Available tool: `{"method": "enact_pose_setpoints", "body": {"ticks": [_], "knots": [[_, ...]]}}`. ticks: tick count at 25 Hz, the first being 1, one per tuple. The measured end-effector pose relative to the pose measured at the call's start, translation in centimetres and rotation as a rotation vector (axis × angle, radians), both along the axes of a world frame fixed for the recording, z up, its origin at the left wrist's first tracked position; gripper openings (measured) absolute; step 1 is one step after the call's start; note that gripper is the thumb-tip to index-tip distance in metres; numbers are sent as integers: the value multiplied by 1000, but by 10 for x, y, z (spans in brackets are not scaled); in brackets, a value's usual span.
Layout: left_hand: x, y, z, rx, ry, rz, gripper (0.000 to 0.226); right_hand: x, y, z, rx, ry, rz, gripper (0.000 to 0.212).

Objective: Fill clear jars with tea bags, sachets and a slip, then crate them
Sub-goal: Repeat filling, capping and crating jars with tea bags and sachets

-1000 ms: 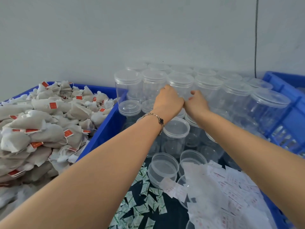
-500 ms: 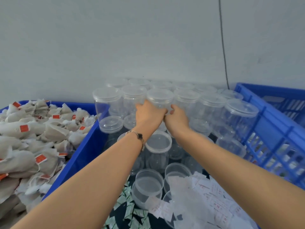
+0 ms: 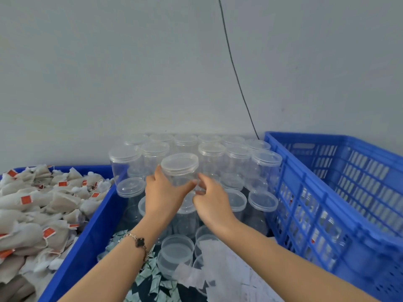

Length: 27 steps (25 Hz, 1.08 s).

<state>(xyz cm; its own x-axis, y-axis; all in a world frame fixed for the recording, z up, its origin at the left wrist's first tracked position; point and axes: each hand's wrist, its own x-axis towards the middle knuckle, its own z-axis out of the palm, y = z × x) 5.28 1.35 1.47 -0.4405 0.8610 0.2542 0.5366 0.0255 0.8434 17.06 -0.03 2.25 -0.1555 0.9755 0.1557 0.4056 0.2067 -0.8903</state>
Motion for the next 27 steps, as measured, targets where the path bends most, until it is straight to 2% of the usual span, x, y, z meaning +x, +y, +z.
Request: {"method": "enact_pose_setpoints", "body": {"ticks": [4, 6, 8, 11, 13, 15, 17, 21, 23, 25, 27], "knots": [[8, -51, -21, 59, -90, -3, 102, 17, -41, -17, -23, -30, 38, 57], [15, -80, -45, 108, -166, -26, 90, 25, -62, -34, -69, -37, 64, 54], [18, -109, -72, 133, -233, -42, 91, 32, -84, -54, -120, -65, 85, 50], [20, -139, -107, 85, -188, -37, 107, 39, -109, -75, -234, -125, 115, 45], [20, -152, -119, 81, -146, -43, 103, 39, -116, -77, -278, -149, 92, 41], [21, -160, -125, 94, -152, -54, 97, 36, -116, -69, -213, -169, 36, 35], [22, -167, -131, 106, -155, -71, 95, 29, -116, -59, -106, -281, 37, 32], [18, -174, -143, 112, -119, -115, 98, 8, -115, -47, 94, -776, 110, 56], [14, -174, -146, 119, -112, -153, 92, -5, -114, -47, 130, -958, 132, 75], [12, -175, -146, 123, -117, -174, 87, -14, -113, -50, 123, -1067, 153, 93], [11, -177, -148, 113, -125, -161, 86, -19, -111, -58, 106, -1050, 174, 95]]}}
